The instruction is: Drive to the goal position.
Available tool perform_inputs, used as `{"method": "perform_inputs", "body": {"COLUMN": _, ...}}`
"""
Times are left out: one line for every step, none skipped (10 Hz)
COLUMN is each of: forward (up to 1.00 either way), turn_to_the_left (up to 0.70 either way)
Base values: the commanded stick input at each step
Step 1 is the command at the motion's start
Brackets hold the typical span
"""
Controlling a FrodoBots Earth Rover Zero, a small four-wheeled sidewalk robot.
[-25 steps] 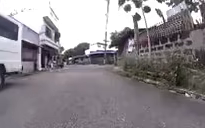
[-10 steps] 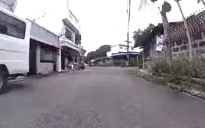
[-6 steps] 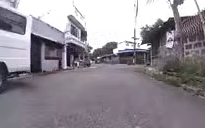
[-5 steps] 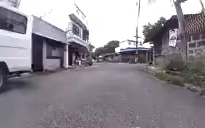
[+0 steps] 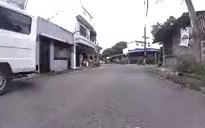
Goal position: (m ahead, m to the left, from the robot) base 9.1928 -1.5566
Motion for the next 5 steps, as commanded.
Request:
{"method": "perform_inputs", "body": {"forward": 0.70, "turn_to_the_left": -0.19}}
{"method": "perform_inputs", "body": {"forward": 0.70, "turn_to_the_left": -0.19}}
{"method": "perform_inputs", "body": {"forward": 0.70, "turn_to_the_left": -0.19}}
{"method": "perform_inputs", "body": {"forward": 0.70, "turn_to_the_left": -0.19}}
{"method": "perform_inputs", "body": {"forward": 0.70, "turn_to_the_left": -0.13}}
